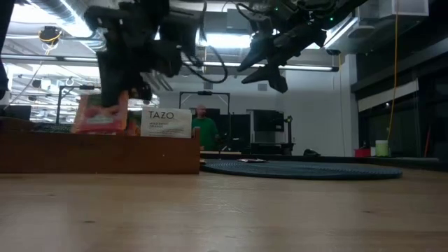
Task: Pick & Place Tea
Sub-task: Put the orange tea bag into the middle section of the wooden organizer
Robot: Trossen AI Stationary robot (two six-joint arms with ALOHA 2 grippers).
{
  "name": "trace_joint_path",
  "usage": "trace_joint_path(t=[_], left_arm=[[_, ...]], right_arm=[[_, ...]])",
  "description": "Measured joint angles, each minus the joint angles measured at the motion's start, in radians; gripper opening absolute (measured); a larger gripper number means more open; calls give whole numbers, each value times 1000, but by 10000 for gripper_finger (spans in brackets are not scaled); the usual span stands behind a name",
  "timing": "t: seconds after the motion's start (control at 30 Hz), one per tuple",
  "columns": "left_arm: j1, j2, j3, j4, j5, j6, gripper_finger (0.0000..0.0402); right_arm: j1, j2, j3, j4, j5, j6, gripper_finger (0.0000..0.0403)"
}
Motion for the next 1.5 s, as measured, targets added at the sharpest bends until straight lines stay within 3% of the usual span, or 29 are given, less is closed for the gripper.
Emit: trace_joint_path(t=[0.2,0.8,1.23,1.5], left_arm=[[9,-7,-54,102,0,-36,2],[41,-8,-49,42,-57,7,2],[18,-8,-40,95,-70,36,6],[11,-8,-43,113,-67,35,27]], right_arm=[[0,0,0,0,25,0,146],[0,0,0,3,64,-4,146],[1,0,0,3,75,-3,146],[2,0,0,2,72,-3,146]])
